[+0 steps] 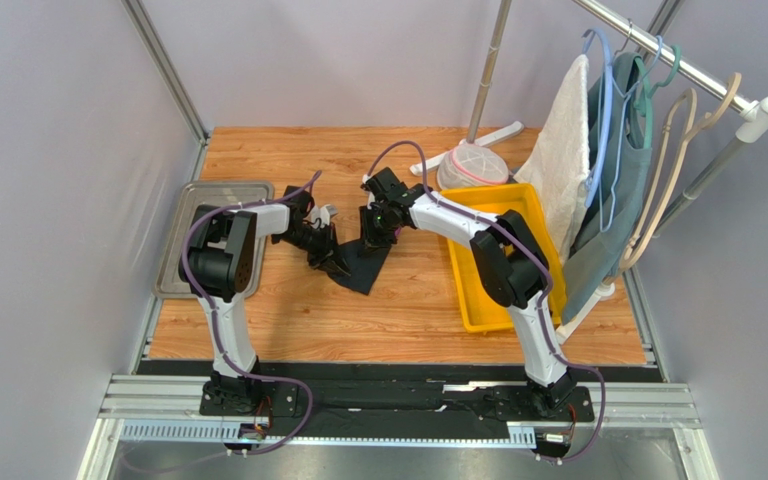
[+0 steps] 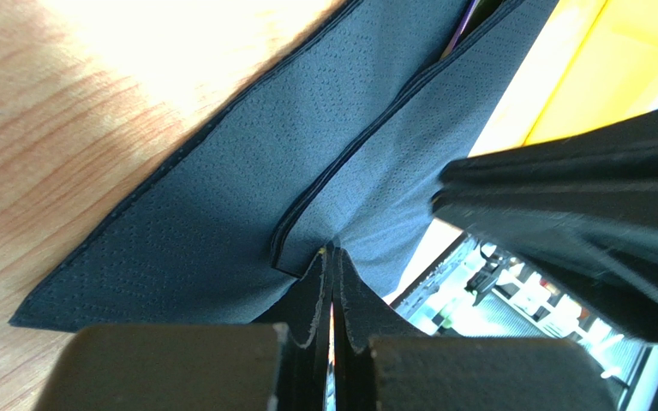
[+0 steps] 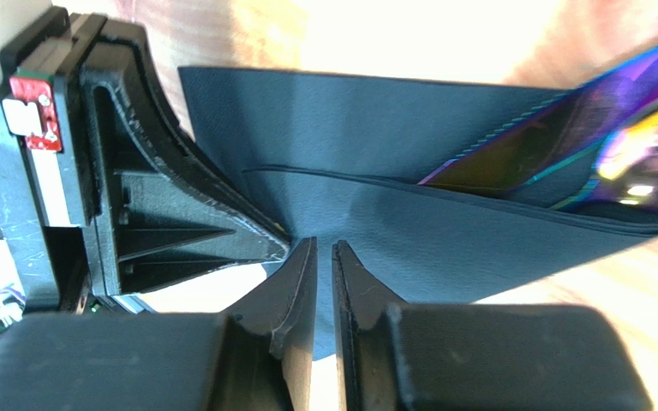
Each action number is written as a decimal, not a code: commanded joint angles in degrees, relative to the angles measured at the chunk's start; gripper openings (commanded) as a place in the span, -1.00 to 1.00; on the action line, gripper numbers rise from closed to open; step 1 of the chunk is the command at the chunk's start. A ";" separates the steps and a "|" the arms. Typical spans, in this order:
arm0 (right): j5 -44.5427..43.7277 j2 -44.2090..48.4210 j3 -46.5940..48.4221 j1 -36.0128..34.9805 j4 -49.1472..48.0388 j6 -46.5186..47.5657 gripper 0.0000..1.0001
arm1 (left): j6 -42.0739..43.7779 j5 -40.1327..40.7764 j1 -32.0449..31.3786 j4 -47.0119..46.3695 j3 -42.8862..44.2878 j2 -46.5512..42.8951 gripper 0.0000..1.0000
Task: Place the utensils on the paper napkin and roll it up
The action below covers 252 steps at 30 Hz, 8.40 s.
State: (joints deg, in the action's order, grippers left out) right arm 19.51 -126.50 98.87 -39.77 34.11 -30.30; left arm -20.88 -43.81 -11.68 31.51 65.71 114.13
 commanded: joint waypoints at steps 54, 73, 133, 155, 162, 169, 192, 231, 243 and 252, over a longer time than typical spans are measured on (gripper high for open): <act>6.16 -2.35 -0.17 0.04 -1.85 2.09 -0.64 | -1.61 8.13 -3.52 -5.40 -5.95 -3.03 -1.00; 15.91 -8.76 -1.58 -0.75 0.59 18.17 -0.84 | -0.92 -2.77 4.64 -11.48 -9.82 -22.54 0.44; 24.00 -13.87 5.72 3.47 10.54 23.98 -0.87 | -15.15 -1.11 -5.19 -34.67 -22.21 -17.01 -1.00; 17.15 -1.48 5.73 5.93 4.93 9.48 -0.54 | -8.47 14.19 -6.86 -14.72 -13.07 -8.83 -1.00; 14.07 -1.38 4.84 5.05 4.04 6.58 -0.63 | -7.77 15.07 -6.86 -14.11 -12.36 -8.39 -1.00; 12.84 -4.19 4.40 3.12 5.27 7.71 -0.72 | -7.33 15.69 -6.86 -13.75 -12.19 -8.92 -1.00; 8.44 -11.23 5.54 3.38 6.23 10.71 -0.83 | -6.10 4.70 -8.09 -17.27 -16.40 -18.33 -1.00; 8.18 -11.75 4.31 1.80 6.15 12.20 -0.72 | -2.94 11.65 -7.39 -9.62 -12.28 -13.30 -1.00; 7.65 -13.16 4.31 2.15 6.41 10.27 -0.81 | -2.75 9.36 -4.75 -9.45 -12.28 -20.88 -0.81; 7.30 -14.13 5.63 2.33 6.41 9.04 -0.85 | -2.23 10.15 -4.67 -4.80 -10.87 -10.42 -0.89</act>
State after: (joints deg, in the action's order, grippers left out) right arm 35.88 -135.68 104.88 -37.60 41.34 -22.46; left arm -24.27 -34.41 -16.49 22.87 53.10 101.01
